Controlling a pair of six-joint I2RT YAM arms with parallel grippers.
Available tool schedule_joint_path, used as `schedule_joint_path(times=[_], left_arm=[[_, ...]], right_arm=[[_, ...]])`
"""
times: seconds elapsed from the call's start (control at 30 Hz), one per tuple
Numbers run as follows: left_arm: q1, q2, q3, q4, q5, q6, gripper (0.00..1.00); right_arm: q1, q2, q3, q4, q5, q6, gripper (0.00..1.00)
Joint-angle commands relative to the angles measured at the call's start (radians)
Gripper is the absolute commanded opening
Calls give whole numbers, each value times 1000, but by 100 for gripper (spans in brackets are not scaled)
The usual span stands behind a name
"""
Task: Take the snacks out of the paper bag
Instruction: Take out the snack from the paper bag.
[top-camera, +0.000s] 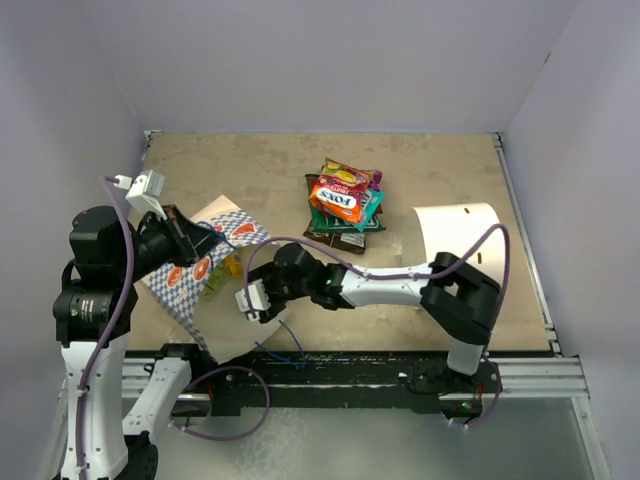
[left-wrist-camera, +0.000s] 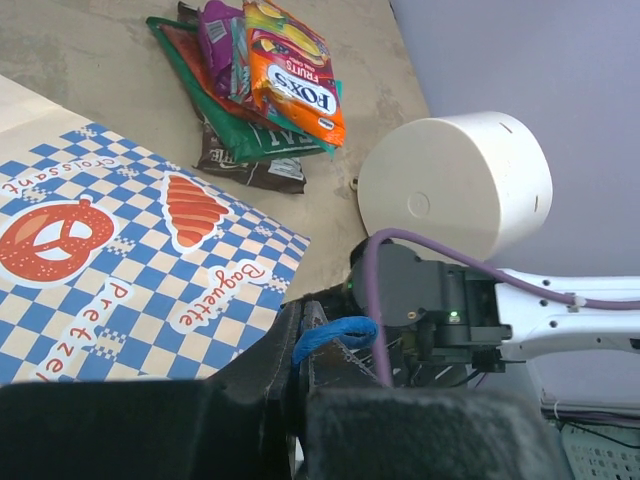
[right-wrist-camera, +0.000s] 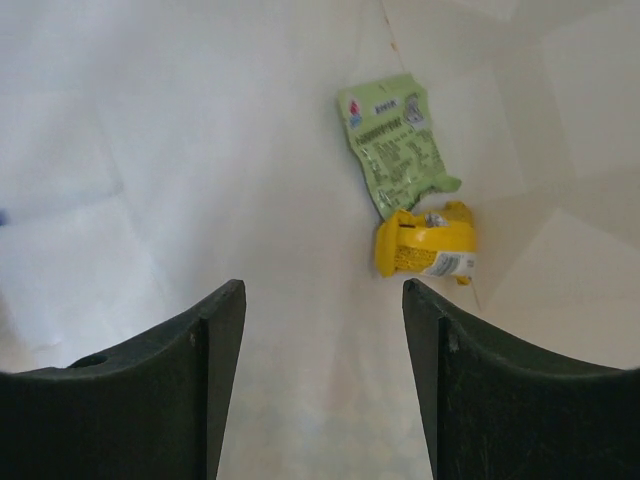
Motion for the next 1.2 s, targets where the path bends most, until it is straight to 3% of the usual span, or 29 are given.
schedule_joint_path(times=[0.0, 0.2, 0.3, 0.5, 0.7, 1.03, 1.17], left_arm=[[-3, 20, 30, 47, 33, -31, 0], [-2, 38, 44, 53, 54, -46, 0], [-3, 38, 46, 53, 62, -49, 0], [-3, 44, 43, 44, 92, -50, 0], [-2, 54, 49, 49, 120, -47, 0], [-3, 26, 35, -7, 128, -30, 0], [-3, 27, 41, -22, 119, -20, 0]], right_arm=[[14, 92, 102, 153, 157, 136, 66], [45, 181, 148, 327, 409, 498, 68], [46, 234, 186, 349, 498, 598, 69], [46, 307, 261, 344, 543, 689, 84], [46, 394, 318, 319, 651, 780, 85], [36, 540, 482, 309, 739, 777, 78], [23, 588, 555, 275, 737, 783, 69]])
